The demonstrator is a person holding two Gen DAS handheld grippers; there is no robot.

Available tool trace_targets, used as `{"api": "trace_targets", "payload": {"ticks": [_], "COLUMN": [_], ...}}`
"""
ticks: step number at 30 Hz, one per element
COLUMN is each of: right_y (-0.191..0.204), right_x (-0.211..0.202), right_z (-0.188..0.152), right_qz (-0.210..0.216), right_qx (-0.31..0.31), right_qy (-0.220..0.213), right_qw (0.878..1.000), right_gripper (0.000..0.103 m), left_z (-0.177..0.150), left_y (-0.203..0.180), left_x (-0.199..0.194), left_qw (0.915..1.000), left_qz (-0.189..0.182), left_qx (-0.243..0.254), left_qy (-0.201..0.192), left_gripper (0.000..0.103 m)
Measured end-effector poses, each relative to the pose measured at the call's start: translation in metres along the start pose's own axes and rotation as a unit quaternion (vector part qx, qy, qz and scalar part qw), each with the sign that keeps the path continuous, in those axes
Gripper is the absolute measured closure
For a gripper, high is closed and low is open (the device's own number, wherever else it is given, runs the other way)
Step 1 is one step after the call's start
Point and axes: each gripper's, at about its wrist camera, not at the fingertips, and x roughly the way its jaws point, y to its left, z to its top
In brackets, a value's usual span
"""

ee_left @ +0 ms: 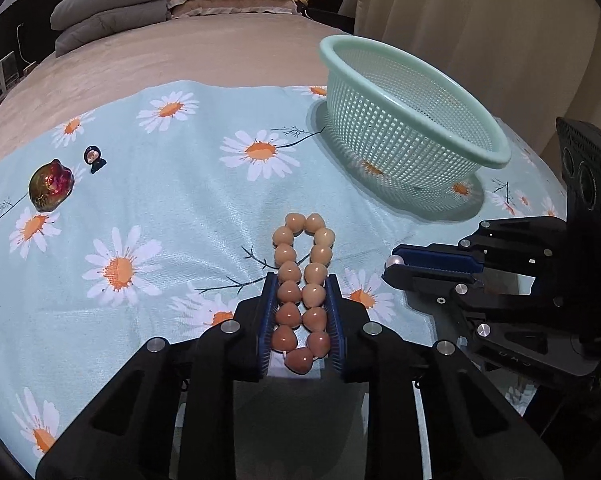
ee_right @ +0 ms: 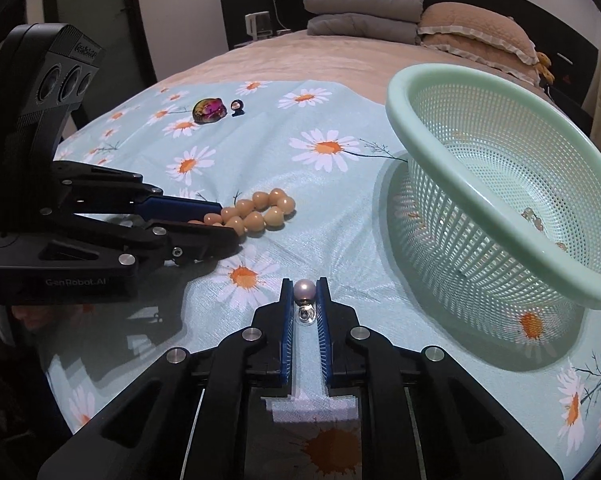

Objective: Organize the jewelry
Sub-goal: 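Grasp the peach bead bracelet with the left tool while the right tool grasps the pearl stud earring, then lift the bracelet with the left tool while the right tool carries the pearl earring to the basket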

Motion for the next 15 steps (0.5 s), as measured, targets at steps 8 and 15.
{"api": "trace_targets", "payload": {"ticks": [8,15], "right_y": [-0.007,-0.011], "right_x": [-0.024,-0.051], "right_z": [-0.014,-0.032], "right_qz": [0.017,0.019], "right_qx": [0.027,0.038], "right_qy": [0.008,-0.001], "right_qw": [0.999,0.999], "right_gripper": [0.092,0.092], "left_z": [-0.019,-0.028], "left_y": [-0.026,-0.046], "left_x": [-0.023,-0.034], "left_qw": [0.9994,0.9985], "left_qz": [-0.010,0.003], "left_qx": [0.019,0.031], "left_qy": [0.026,0.044], "left_gripper": [0.091,0.091]}}
